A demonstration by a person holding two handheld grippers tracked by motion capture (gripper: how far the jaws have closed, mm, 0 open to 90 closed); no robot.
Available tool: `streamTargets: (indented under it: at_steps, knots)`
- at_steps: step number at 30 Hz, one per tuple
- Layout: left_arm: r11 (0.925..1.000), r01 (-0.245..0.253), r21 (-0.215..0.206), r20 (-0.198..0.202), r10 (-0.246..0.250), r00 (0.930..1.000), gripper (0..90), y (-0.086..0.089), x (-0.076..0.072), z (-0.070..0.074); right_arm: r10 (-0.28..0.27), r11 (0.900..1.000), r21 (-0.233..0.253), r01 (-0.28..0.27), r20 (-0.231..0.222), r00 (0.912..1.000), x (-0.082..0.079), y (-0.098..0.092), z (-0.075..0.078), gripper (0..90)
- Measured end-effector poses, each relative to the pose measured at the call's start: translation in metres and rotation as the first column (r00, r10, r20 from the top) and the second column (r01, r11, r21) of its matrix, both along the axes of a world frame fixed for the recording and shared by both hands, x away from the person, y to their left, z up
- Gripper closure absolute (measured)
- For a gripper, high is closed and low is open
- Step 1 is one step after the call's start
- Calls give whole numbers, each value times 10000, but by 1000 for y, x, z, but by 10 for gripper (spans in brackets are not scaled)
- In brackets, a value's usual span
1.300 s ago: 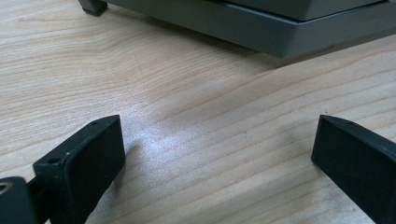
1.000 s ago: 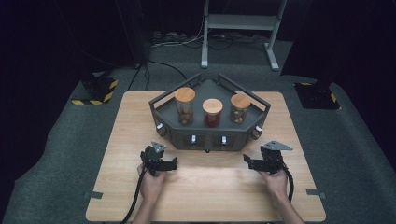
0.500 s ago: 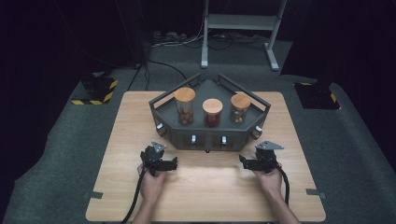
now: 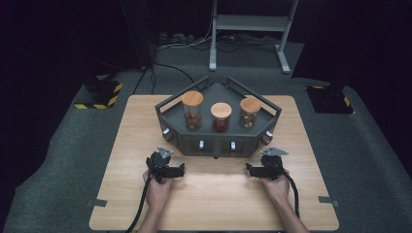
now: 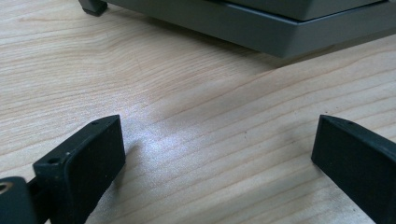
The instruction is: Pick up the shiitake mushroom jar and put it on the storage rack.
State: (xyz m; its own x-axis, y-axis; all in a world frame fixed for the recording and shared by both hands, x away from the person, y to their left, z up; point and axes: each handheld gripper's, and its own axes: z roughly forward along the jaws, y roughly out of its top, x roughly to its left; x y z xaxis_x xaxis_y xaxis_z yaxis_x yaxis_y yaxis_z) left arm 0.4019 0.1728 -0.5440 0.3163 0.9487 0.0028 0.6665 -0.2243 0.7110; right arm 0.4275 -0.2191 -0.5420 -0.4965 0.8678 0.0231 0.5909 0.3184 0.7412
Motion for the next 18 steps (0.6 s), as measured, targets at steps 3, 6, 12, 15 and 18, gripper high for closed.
streamTargets:
  at_steps: [3,6,12,15,18]
  knots:
    - [10000,-3,1,-1,3,10000,26,0,0,0,41,10000,-90,-41,-41,10000,0,1,0,117]
    - [10000,-2,1,-1,2,10000,26,0,0,0,152,9991,-388,-150,45,9999,0,3,-1,115]
    - [10000,-1,2,-1,1,10000,26,0,0,0,166,9992,-378,-165,38,9999,0,2,-1,113]
    - [10000,-1,3,-3,1,10000,26,0,0,0,173,9992,-373,-172,33,9998,0,2,-1,113]
    - [10000,-10,4,-2,10,10000,26,0,0,0,173,9992,-372,-171,33,9998,0,2,-1,113]
